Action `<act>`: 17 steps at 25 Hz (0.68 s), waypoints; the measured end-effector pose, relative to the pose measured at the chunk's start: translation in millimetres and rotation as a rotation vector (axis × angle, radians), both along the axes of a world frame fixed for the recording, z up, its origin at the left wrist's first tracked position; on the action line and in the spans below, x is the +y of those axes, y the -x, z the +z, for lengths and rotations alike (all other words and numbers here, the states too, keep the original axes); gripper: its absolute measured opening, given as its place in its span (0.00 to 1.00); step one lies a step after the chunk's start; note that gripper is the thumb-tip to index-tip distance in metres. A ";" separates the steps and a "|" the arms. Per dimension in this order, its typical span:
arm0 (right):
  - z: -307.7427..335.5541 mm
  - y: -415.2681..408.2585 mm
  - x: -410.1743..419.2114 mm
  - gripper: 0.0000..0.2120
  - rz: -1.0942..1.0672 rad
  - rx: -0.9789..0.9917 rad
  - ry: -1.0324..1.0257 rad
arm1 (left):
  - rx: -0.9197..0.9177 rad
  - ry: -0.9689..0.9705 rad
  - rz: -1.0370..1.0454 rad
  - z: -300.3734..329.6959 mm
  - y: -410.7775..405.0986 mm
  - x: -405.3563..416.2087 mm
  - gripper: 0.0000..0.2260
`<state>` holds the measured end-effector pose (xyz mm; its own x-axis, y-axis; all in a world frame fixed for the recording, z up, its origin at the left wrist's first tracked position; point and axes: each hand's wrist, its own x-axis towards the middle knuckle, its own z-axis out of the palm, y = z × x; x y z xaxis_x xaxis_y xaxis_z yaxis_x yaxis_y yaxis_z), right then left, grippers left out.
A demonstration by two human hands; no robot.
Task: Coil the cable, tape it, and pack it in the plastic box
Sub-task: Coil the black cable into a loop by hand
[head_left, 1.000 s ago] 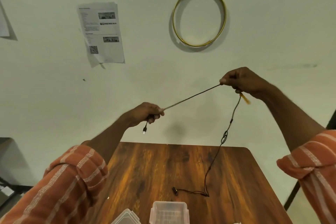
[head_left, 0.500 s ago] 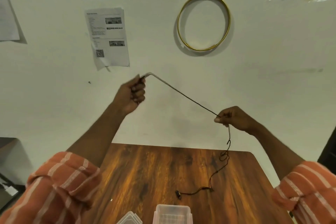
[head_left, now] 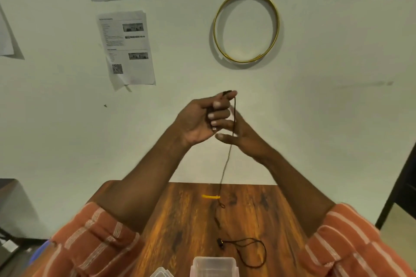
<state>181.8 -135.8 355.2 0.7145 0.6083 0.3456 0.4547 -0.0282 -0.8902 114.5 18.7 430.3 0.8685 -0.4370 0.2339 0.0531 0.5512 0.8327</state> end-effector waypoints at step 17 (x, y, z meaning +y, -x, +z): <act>78.2 9.0 -38.4 0.11 -0.356 -0.291 -0.080 | -0.087 -0.277 0.087 -53.5 10.1 -1.5 0.25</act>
